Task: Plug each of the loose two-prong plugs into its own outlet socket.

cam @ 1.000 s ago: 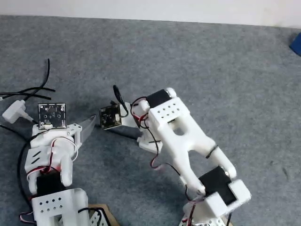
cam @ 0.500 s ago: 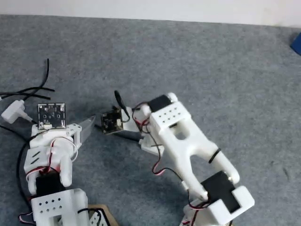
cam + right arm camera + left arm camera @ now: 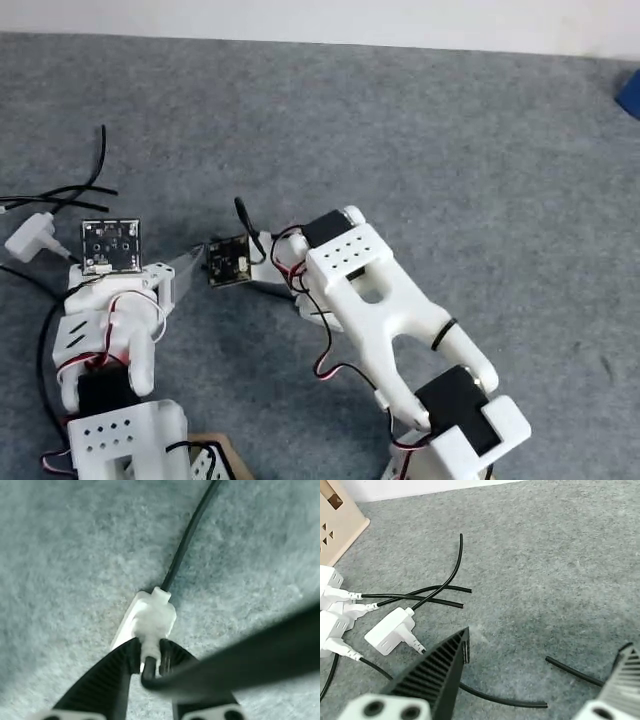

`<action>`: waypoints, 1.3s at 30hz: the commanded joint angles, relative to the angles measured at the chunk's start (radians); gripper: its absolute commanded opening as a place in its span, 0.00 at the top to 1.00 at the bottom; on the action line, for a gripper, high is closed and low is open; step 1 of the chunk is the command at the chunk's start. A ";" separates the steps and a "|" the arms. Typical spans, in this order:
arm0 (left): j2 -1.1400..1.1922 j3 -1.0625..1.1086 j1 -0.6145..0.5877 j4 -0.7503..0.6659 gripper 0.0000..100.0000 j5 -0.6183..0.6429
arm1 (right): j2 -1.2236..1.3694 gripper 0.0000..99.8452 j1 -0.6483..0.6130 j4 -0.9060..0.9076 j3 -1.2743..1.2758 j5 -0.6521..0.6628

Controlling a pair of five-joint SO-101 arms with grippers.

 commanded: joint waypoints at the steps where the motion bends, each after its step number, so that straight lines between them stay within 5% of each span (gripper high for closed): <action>1: 0.004 -0.042 -0.012 -0.020 0.58 0.008 | 0.082 0.99 0.031 -0.022 0.068 -0.026; 17: 0.001 -0.044 -0.012 -0.020 0.58 0.008 | 0.077 0.99 0.068 0.008 0.117 -0.031; 23: 0.004 -0.044 -0.012 -0.020 0.58 0.008 | 0.039 0.98 0.070 0.008 0.059 -0.216; 33: 0.005 -0.050 -0.012 -0.020 0.58 0.012 | -0.269 0.58 0.024 0.153 0.025 -0.264; 39: 0.005 -0.048 -0.005 -0.018 0.58 0.012 | -0.472 0.55 0.027 0.237 -0.035 -0.358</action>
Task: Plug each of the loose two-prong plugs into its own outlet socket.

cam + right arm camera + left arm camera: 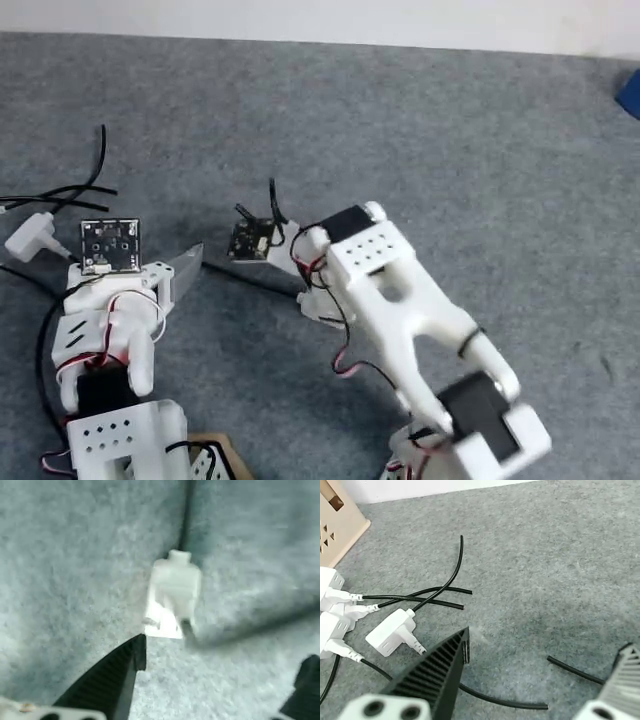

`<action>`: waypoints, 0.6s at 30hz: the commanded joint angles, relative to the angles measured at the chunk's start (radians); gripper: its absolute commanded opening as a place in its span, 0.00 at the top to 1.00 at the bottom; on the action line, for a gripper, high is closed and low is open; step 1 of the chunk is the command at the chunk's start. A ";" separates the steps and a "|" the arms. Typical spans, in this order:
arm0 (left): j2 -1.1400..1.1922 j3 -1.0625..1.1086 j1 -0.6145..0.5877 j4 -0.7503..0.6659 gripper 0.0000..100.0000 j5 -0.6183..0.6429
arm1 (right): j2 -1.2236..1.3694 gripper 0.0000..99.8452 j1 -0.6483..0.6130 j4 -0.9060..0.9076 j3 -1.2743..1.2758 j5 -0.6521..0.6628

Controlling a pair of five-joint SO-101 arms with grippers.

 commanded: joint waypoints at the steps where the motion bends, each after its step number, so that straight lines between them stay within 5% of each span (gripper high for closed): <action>1: 0.005 -0.042 -0.004 -0.018 0.58 0.012 | -0.145 0.55 0.004 0.079 -0.117 -0.101; 5: 0.013 -0.047 0.045 0.012 0.58 0.014 | -0.202 0.55 0.107 0.228 -0.340 -0.299; 10: 0.182 -0.225 0.214 0.233 0.58 0.009 | -0.200 0.55 0.298 0.340 -0.481 -0.562; 15: 0.573 -0.662 0.352 0.589 0.58 -0.041 | -0.211 0.55 0.390 0.328 -0.272 -0.603; 18: 0.826 -0.877 0.453 0.781 0.58 -0.133 | -0.211 0.55 0.424 0.166 -0.019 -0.609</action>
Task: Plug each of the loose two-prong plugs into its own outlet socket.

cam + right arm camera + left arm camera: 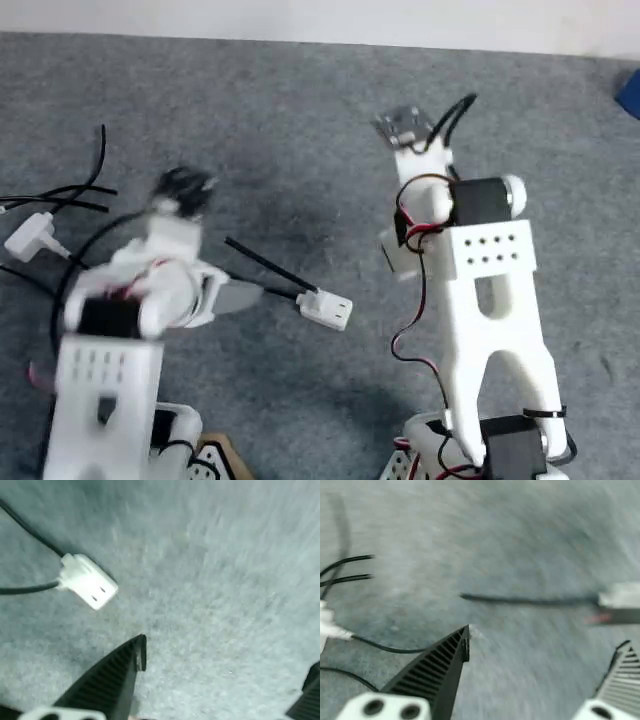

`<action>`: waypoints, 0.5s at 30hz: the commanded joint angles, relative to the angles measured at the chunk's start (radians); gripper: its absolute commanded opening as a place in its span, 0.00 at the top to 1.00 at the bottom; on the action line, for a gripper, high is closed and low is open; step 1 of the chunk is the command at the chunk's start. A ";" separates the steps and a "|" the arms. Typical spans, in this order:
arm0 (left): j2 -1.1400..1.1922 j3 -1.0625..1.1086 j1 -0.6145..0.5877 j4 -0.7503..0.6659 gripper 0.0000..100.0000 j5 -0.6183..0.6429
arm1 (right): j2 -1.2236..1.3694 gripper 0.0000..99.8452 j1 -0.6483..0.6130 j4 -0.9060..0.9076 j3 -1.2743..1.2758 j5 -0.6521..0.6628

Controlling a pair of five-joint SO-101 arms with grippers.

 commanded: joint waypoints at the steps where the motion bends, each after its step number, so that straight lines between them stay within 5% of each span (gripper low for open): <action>1: 0.409 -0.386 0.156 0.310 0.58 -0.121 | -0.033 0.55 0.054 -0.196 0.288 -0.020; 8: 0.665 -0.440 0.328 0.361 0.58 -0.311 | -0.031 0.55 0.097 -0.496 0.627 -0.086; 15: 0.720 -0.259 0.340 0.101 0.58 -0.496 | -0.031 0.55 0.119 -0.506 0.633 -0.092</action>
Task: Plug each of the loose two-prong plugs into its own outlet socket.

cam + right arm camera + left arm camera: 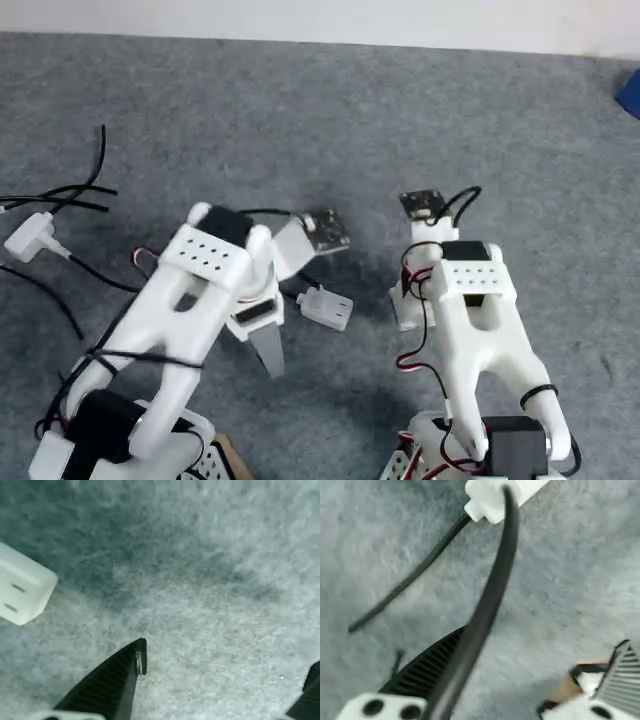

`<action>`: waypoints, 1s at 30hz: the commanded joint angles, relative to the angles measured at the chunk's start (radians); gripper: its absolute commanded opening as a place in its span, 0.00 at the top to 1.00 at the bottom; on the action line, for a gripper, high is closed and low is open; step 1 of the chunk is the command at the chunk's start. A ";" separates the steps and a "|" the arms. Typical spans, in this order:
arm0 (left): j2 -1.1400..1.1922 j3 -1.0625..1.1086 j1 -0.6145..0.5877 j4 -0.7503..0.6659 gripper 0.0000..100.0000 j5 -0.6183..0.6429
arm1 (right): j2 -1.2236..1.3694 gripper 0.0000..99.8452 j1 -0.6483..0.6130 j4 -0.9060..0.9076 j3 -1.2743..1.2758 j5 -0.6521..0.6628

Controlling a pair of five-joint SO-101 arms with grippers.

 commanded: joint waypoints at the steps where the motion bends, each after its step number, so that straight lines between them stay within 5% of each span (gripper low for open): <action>1: 0.010 0.082 0.007 -0.187 0.58 -0.110 | -0.031 0.55 0.012 -0.016 -0.004 -0.014; 7: 0.012 0.108 0.016 -0.462 0.58 -0.132 | -0.031 0.55 0.010 -0.016 -0.002 -0.014; 15: 0.176 0.097 0.099 -0.624 0.58 -0.068 | -0.031 0.55 0.010 -0.016 -0.002 -0.014; 30: 0.608 -0.294 0.101 -0.580 0.60 -0.094 | -0.033 0.55 0.008 -0.018 -0.002 -0.014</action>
